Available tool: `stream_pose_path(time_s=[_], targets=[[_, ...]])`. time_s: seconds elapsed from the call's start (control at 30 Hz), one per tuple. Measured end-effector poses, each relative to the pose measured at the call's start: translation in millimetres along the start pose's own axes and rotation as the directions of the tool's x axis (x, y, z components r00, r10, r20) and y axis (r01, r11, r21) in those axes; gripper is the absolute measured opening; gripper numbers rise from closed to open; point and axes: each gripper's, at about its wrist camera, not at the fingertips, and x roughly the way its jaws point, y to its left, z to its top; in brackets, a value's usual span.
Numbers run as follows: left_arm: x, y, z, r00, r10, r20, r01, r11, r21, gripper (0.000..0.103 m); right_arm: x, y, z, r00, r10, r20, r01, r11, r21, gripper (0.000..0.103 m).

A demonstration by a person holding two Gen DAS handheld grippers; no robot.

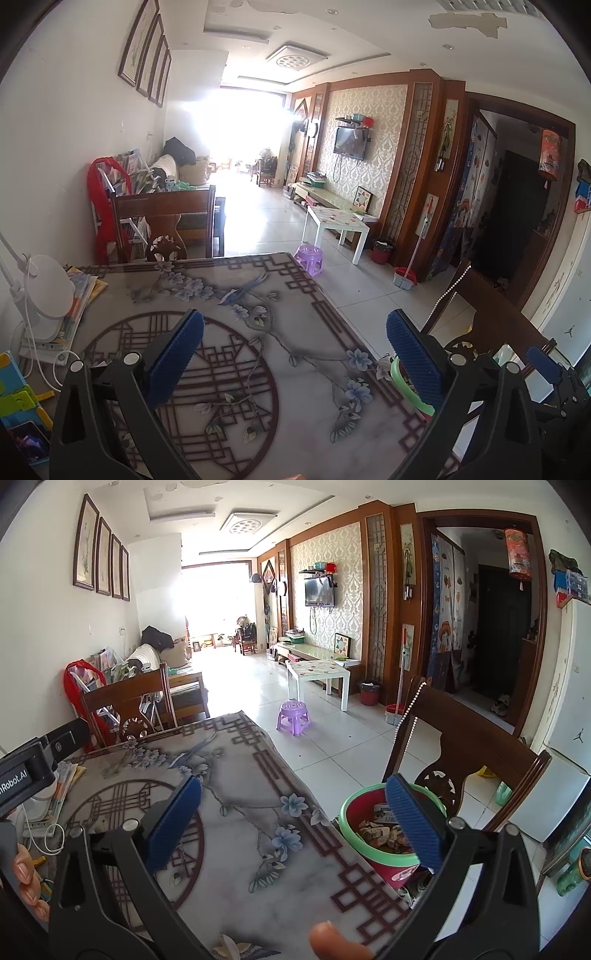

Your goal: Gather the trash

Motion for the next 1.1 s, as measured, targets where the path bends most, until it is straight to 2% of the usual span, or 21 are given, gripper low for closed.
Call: stream_pose_path(time_s=[1.1], targets=[[5,13,-2,1.0,0.004,-0.027,-0.005,1.0,-0.009,0.095,3,-2,0,1.0,-0.003,-0.019,0.003,1.0,-0.008,0.098]])
